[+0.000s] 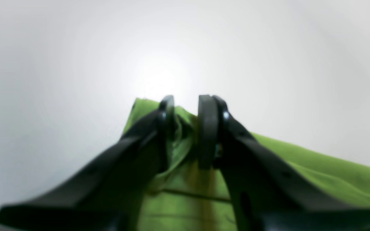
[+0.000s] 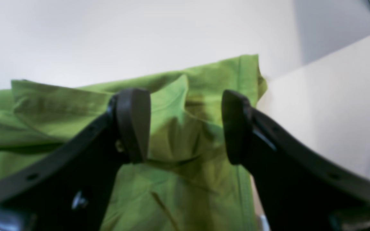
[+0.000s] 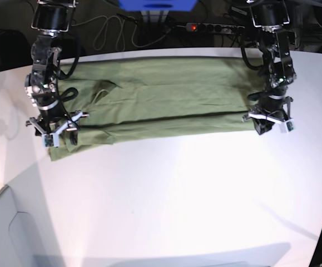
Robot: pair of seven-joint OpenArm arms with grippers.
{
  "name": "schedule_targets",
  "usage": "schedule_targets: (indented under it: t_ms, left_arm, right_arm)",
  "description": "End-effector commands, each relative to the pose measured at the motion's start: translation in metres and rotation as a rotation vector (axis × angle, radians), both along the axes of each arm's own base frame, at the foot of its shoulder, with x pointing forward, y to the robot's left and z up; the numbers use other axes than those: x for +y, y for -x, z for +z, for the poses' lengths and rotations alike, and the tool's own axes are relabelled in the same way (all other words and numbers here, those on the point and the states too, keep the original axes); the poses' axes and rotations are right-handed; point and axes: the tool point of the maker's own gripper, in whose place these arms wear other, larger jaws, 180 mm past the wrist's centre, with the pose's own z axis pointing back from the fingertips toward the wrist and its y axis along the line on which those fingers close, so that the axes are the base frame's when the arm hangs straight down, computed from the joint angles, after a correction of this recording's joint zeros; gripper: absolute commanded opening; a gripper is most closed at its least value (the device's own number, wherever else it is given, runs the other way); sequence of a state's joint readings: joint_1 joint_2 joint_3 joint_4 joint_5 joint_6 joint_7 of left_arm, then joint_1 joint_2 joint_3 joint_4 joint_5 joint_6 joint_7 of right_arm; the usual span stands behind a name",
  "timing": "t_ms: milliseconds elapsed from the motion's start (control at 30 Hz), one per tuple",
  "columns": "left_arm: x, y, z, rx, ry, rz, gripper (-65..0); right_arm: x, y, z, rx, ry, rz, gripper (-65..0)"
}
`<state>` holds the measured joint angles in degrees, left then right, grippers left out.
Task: Fold the T-shirt properly
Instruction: 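Close both grippers on the strip's end edges and pinch the fabric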
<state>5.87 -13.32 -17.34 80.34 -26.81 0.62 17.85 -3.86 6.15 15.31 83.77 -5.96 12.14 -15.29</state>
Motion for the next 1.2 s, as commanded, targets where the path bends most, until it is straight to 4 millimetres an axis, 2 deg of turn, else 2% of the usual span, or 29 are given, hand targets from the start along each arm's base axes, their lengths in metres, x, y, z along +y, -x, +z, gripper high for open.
schedule_targets:
  t_ms: [0, 67, 167, 367, 500, 600, 833, 967, 1100, 1167]
  left_arm:
    - [0.003, -0.009, 0.016, -0.054, -0.017, -0.008, -53.1]
    - [0.003, -0.009, 0.016, -0.053, -0.016, -0.007, -55.8]
    - [0.005, -0.008, 0.016, -0.051, -0.018, 0.0, -65.0]
    - [0.005, -0.003, 0.013, -0.042, -0.019, 0.001, -65.0]
    - [0.001, -0.002, 0.026, -0.07, -0.031, -0.015, -65.0]
    - [-0.001, -0.003, 0.032, -0.086, -0.036, -0.021, -65.0]
    - [0.0, -0.003, 0.031, -0.083, -0.036, -0.019, -65.0]
    - [0.0, -0.003, 0.031, -0.083, -0.036, -0.019, -65.0]
    - [0.0, -0.002, 0.03, -0.082, -0.036, -0.019, -65.0]
    - [0.0, -0.002, 0.03, -0.082, -0.036, -0.019, -65.0]
  right_arm:
    - [-0.001, -0.009, 0.015, -0.057, 0.003, 0.007, -31.6]
    - [-0.001, -0.011, 0.017, -0.063, 0.002, 0.007, -31.6]
    - [-0.001, -0.013, 0.021, -0.073, 0.004, 0.007, -31.6]
    - [0.0, -0.021, 0.03, -0.098, 0.004, 0.009, -30.8]
    - [0.008, -0.026, 0.038, -0.089, 0.013, 0.029, -30.8]
    - [0.016, -0.037, 0.041, -0.061, 0.023, 0.054, -30.8]
    - [0.01, -0.057, 0.053, -0.006, 0.045, 0.038, -31.2]
    - [0.009, -0.057, 0.06, -0.009, 0.057, 0.037, -31.5]
    - [0.007, -0.05, 0.051, 0.037, 0.063, 0.034, -31.5]
    - [0.008, -0.043, 0.037, 0.074, 0.057, 0.034, -31.5]
